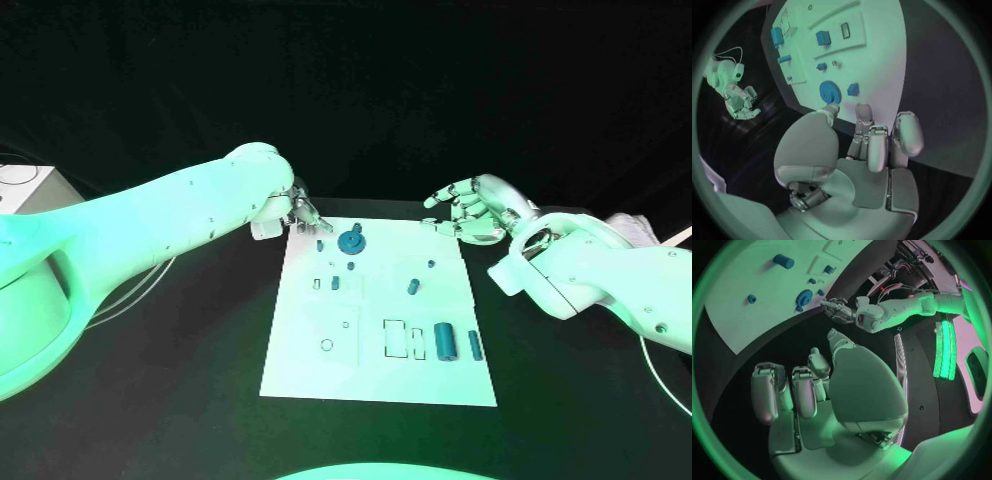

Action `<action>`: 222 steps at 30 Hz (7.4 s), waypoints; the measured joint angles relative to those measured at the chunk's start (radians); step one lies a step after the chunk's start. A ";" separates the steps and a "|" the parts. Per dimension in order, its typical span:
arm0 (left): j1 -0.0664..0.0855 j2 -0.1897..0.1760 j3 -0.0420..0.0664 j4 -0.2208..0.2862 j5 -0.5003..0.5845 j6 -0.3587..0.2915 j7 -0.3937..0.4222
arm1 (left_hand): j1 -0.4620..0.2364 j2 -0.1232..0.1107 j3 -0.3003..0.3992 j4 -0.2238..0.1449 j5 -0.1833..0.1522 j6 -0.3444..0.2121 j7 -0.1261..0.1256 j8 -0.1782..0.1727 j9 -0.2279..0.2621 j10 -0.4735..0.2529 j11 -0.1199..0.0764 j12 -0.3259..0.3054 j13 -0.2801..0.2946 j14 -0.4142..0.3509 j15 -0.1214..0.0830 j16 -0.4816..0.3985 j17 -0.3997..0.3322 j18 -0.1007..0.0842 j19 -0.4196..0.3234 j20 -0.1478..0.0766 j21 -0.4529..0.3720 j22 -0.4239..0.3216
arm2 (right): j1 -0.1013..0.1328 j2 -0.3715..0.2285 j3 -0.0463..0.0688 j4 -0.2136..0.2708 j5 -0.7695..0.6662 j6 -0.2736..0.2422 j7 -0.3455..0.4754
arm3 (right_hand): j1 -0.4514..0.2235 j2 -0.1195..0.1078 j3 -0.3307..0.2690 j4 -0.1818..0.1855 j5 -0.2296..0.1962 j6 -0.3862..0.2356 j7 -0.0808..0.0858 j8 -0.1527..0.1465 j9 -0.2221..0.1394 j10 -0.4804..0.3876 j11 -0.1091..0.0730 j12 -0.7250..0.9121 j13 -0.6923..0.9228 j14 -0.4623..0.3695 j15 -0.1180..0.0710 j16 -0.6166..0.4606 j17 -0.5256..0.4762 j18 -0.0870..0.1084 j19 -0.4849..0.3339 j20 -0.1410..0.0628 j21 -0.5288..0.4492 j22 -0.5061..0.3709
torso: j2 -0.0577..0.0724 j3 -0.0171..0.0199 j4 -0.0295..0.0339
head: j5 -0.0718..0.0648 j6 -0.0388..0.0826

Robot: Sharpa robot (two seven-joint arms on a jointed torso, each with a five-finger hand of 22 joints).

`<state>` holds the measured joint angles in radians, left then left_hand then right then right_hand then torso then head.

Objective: Assemble the parts on the task board

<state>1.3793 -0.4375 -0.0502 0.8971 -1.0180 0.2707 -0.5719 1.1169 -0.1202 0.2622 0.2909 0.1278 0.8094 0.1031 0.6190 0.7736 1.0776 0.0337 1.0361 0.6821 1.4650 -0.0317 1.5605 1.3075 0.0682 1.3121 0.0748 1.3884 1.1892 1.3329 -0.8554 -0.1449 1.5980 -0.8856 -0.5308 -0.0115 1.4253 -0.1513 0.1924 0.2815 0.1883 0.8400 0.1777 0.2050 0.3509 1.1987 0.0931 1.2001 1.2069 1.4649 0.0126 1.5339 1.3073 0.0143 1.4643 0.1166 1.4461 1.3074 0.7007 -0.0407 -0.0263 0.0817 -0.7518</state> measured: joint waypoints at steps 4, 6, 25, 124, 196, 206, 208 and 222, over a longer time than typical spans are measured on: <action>-0.001 0.006 -0.006 -0.017 0.002 0.011 0.003 | 0.000 0.000 0.000 0.000 0.000 0.000 0.000 0.000 -0.001 0.000 0.000 0.000 0.000 0.000 0.000 0.000 0.000 0.000 -0.001 0.001 0.000 0.000 | 0.000 0.000 0.000 0.000 0.000 -0.002 0.002 | 0.000 0.000 0.000 0.000 0.000 0.000 0.000 0.000 0.000 0.000 0.000 0.000 0.000 0.000 0.000 0.000 0.000 0.000 0.000 0.000 0.000 0.000 | 0.000 0.0000 0.0009 | 0.000 -0.003; -0.002 0.007 -0.008 -0.024 0.003 0.015 0.004 | 0.000 0.000 0.000 0.000 0.000 0.000 0.000 0.000 -0.001 0.000 0.000 0.000 0.000 0.000 0.000 0.000 0.000 0.000 -0.001 0.001 0.000 0.000 | 0.000 0.001 0.000 0.000 0.001 -0.002 0.002 | 0.000 0.000 0.003 0.003 0.000 0.000 0.000 0.000 -0.001 0.000 0.000 0.000 -0.001 0.000 0.000 0.000 0.000 0.000 0.000 0.000 0.000 0.000 | 0.000 0.0000 0.0015 | -0.001 -0.003; -0.010 0.013 -0.018 -0.048 0.029 0.065 0.022 | 0.009 0.009 0.007 -0.001 0.000 -0.004 0.004 -0.004 -0.008 -0.011 0.004 0.000 -0.009 0.004 0.004 -0.004 0.000 0.000 -0.004 0.004 -0.004 -0.007 | 0.000 0.002 0.000 0.001 0.003 -0.007 0.005 | 0.000 0.000 0.006 0.000 0.005 0.000 0.000 0.000 -0.001 0.000 0.000 0.000 -0.004 0.000 0.000 0.000 0.001 0.000 0.000 0.000 0.000 0.001 | -0.002 0.0013 0.0021 | 0.000 -0.006; -0.014 -0.254 -0.071 0.448 0.130 -0.135 0.056 | 0.030 -0.099 0.458 -0.139 0.292 0.087 -0.039 0.068 -0.033 0.183 -0.050 0.095 0.132 0.002 -0.034 -0.019 0.000 0.000 0.103 -0.035 0.075 0.119 | 0.000 0.009 0.000 -0.051 0.158 -0.096 0.101 | -0.041 -0.065 0.244 -0.019 0.122 -0.059 0.020 0.108 -0.004 -0.332 0.046 -0.674 -0.732 -0.452 0.064 -0.939 -0.595 0.157 -0.461 0.059 -1.167 -0.649 | -0.008 0.0045 0.0105 | 0.013 -0.029; -0.041 -0.251 -0.088 0.467 -0.006 -0.084 0.016 | 0.024 -0.105 0.458 -0.138 0.300 0.091 -0.043 0.068 0.001 0.190 -0.053 0.099 0.140 0.002 -0.034 -0.019 0.000 0.000 0.103 -0.035 0.075 0.118 | -0.003 0.022 -0.001 -0.092 0.436 -0.065 0.286 | -0.112 -0.051 0.318 -0.139 0.133 -0.052 0.027 0.058 -0.071 -0.264 0.096 -0.957 -1.143 -0.505 0.137 -1.375 -0.975 0.156 -0.538 0.145 -1.380 -1.105 | -0.008 0.0054 0.0081 | 0.023 -0.051; -0.040 -0.249 -0.088 0.466 -0.010 -0.079 0.017 | 0.024 -0.105 0.458 -0.138 0.300 0.091 -0.043 0.065 0.010 0.190 -0.053 0.102 0.145 -0.002 -0.038 -0.016 0.000 0.000 0.103 -0.035 0.075 0.118 | -0.003 0.022 -0.001 -0.092 0.436 -0.062 0.285 | -0.112 -0.051 0.318 -0.139 0.133 -0.052 0.027 0.058 -0.071 -0.264 0.096 -0.957 -1.143 -0.505 0.137 -1.375 -0.976 0.156 -0.538 0.145 -1.380 -1.107 | -0.007 0.0053 0.0081 | 0.023 -0.053; -0.040 -0.246 -0.088 0.463 -0.011 -0.078 0.017 | 0.024 -0.105 0.458 -0.138 0.299 0.091 -0.043 0.065 0.014 0.190 -0.052 0.102 0.146 -0.002 -0.038 -0.015 0.000 0.000 0.103 -0.035 0.075 0.118 | -0.003 0.022 -0.001 -0.092 0.436 -0.062 0.284 | -0.112 -0.051 0.318 -0.139 0.133 -0.052 0.027 0.058 -0.071 -0.264 0.096 -0.957 -1.143 -0.505 0.137 -1.375 -0.977 0.156 -0.538 0.145 -1.380 -1.107 | -0.007 0.0053 0.0081 | 0.023 -0.053; -0.035 -0.232 -0.105 0.449 -0.009 -0.083 0.017 | -0.014 -0.098 0.457 -0.140 0.298 0.110 -0.052 0.072 0.013 0.217 -0.062 0.117 0.173 0.002 -0.042 -0.012 0.000 0.000 0.107 -0.039 0.075 0.118 | -0.003 0.023 -0.001 -0.092 0.436 -0.059 0.282 | -0.112 -0.051 0.321 -0.142 0.143 -0.052 0.027 0.054 -0.073 -0.261 0.099 -0.965 -1.143 -0.502 0.141 -1.379 -0.984 0.156 -0.538 0.145 -1.380 -1.116 | -0.007 0.0053 0.0074 | 0.022 -0.061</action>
<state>1.3443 -0.6694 -0.1547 1.3460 -1.0274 0.1876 -0.5551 1.1030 -0.2180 0.7189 0.1507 0.4260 0.9196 0.0511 0.6909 0.7865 1.2946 -0.0285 1.1531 0.8554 1.4671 -0.0732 1.5489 1.3073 0.0682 1.4189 0.0358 1.4629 1.3075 1.3296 -0.8327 -0.1458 1.5056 -0.4495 -0.5901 0.2706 1.3135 -0.2027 0.5137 0.1394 0.3317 0.7879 0.2050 0.2591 0.2775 0.9372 0.1922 0.2348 0.0642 0.9630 0.1535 0.1553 0.3232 0.1704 0.9265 0.2611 0.0661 0.1913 0.6941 -0.0355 -0.0189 0.1037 -0.8126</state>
